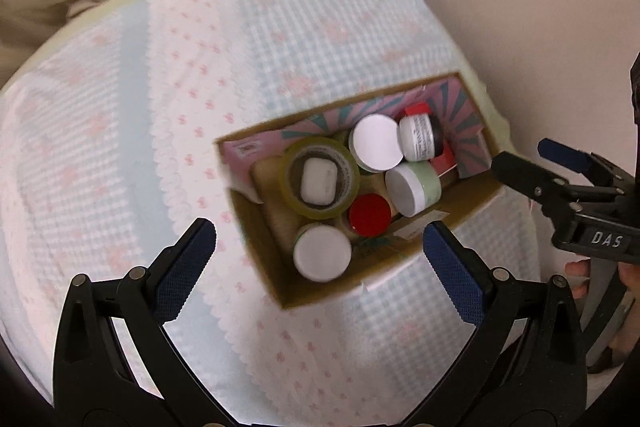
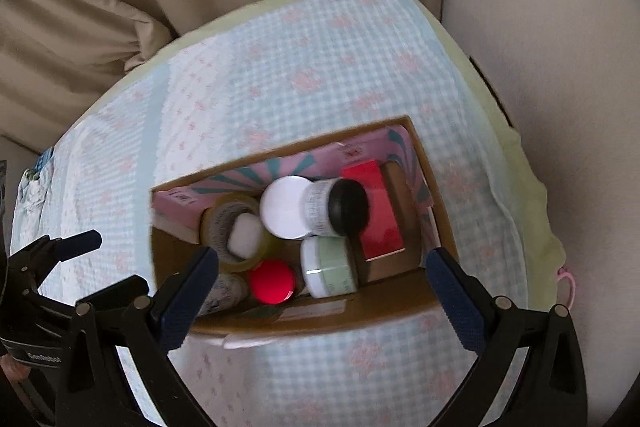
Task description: Organize rigid objects
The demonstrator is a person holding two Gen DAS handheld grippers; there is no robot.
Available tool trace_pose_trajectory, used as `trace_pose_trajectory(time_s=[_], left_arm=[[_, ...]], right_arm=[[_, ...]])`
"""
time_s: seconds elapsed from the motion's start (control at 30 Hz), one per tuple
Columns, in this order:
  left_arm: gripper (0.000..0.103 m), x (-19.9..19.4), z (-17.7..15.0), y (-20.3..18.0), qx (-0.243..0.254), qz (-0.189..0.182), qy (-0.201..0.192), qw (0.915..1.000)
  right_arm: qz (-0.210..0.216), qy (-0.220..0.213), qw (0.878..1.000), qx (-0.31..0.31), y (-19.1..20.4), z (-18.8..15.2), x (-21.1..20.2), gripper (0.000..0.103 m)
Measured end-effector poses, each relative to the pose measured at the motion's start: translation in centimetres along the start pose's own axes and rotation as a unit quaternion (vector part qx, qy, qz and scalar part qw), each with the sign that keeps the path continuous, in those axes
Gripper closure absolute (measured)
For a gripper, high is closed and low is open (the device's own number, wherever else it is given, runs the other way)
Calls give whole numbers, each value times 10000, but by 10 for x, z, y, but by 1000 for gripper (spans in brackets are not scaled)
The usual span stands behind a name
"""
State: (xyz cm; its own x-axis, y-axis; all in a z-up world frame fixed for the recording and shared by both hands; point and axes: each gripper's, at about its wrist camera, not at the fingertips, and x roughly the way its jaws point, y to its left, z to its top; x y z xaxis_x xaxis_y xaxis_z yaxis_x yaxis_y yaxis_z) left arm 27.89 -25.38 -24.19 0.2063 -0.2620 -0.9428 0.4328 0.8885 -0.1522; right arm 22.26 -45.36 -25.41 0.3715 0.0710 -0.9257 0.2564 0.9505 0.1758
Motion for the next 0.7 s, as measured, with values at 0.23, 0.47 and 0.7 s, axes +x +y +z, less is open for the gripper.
trace_pose_trajectory(time_s=[0.23,0.47,0.7], left_arm=[[0,-136,-37,30,-225,247,-1042,9940],[0,-259,-94,69,-527,715,-2023,9753],[0,-318,-151,92,-820,1072,-2695,9535]], right_arm=[[-31,-402,9986,-355,61,-9,-82,0],[-81,-1040,9908,-857,140,-34,-186,0],[-197,-1767,9749,-1343,199,-76,-253,0]])
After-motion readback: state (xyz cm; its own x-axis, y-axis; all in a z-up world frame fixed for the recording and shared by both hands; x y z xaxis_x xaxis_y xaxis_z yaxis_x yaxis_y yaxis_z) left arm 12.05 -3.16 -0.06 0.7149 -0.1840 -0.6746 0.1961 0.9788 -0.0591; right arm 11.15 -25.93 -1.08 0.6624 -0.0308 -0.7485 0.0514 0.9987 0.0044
